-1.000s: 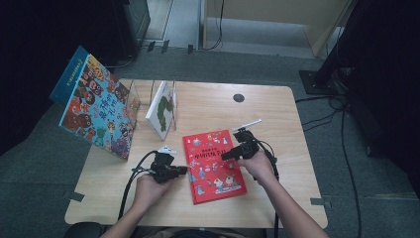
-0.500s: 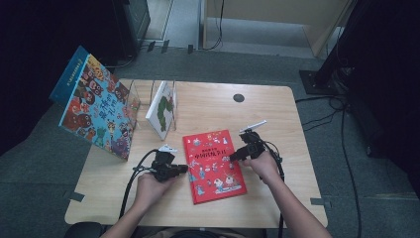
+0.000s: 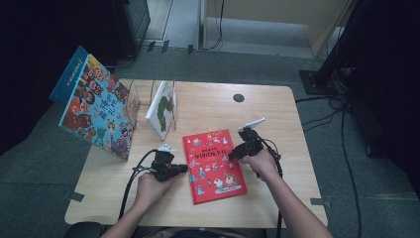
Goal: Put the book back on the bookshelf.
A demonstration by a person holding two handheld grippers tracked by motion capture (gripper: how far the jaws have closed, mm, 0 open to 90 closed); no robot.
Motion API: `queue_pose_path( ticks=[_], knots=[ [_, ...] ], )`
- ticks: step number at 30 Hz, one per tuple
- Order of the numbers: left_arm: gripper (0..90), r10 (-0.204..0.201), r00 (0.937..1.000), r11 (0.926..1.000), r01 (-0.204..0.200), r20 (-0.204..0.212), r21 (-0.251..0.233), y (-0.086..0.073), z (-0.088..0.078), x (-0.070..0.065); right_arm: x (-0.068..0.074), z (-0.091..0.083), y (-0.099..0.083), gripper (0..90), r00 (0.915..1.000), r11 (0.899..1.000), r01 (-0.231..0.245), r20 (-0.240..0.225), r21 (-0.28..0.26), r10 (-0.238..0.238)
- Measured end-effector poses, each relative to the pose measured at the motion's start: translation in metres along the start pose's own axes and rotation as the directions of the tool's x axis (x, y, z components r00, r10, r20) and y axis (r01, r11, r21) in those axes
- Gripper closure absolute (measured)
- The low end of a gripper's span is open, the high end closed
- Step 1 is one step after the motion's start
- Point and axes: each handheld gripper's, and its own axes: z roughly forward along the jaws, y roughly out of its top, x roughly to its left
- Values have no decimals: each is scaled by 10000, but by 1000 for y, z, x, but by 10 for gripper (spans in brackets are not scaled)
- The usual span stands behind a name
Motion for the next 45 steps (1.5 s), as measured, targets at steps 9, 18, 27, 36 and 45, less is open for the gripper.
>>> queue_pose_path(
  ticks=[9,18,27,36,45],
  knots=[
    [900,62,9999,10000,-62,-85,-19,0,-1,0,11,-22,0,661,9974,9970,546,-447,-556,-571],
    [886,0,10000,10000,0,-22,-19,0,-1,1,38,-55,4,648,9842,9863,1364,-1009,-926,-1456],
    [852,-43,10000,10000,43,62,-30,0,-2,2,84,-76,16,617,9523,9675,2330,-1788,-977,-2474],
    [828,31,10000,10000,-30,59,-66,0,-2,2,108,-59,29,564,9546,9610,2698,-1138,-613,-2753],
    [709,-3,9996,9997,10,282,-249,0,-4,5,123,-38,44,740,9349,9346,3549,-195,245,-3545]
  ],
)
